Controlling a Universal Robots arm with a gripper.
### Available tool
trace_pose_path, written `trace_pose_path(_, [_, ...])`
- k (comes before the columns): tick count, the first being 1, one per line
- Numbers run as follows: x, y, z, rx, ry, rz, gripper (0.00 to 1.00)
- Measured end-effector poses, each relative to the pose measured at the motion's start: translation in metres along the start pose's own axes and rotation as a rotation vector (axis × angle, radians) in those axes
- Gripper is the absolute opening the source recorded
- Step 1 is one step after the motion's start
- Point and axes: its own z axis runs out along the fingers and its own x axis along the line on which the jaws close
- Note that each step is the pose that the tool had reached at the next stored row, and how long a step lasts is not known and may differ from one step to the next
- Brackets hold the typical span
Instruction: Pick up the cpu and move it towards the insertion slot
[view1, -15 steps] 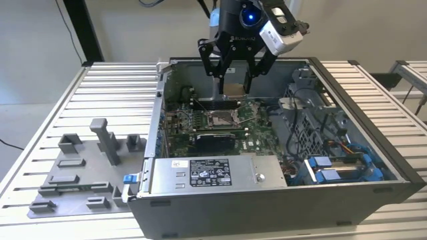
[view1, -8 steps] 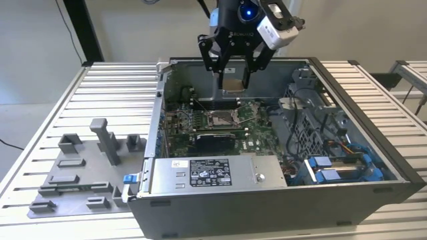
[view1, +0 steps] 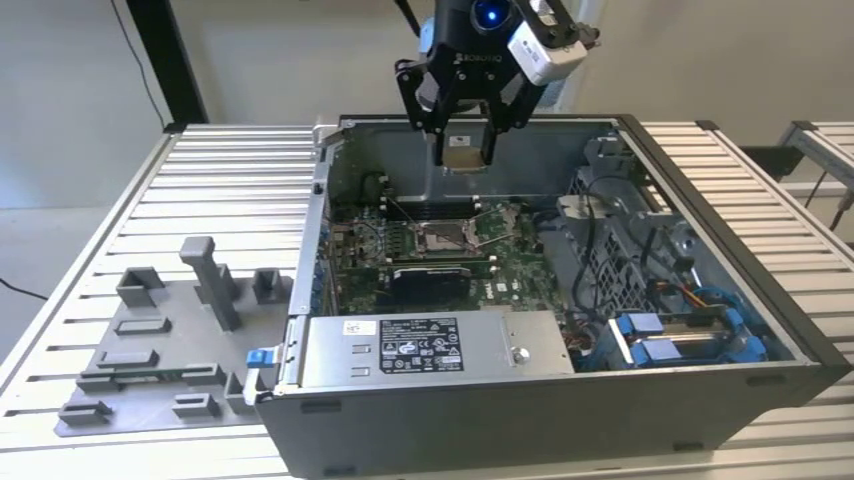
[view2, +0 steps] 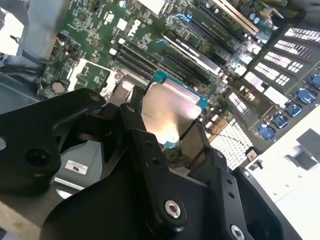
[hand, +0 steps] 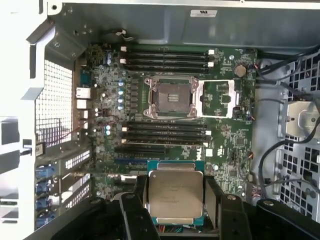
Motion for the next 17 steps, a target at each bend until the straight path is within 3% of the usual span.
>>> trace_pose_path(9, [-0.0016,0.024,0.001,0.0,0.0,0.001,0.0])
trace_pose_path(17, [-0.003,0.0403,0.0031,0.0,0.0,0.001,0.0])
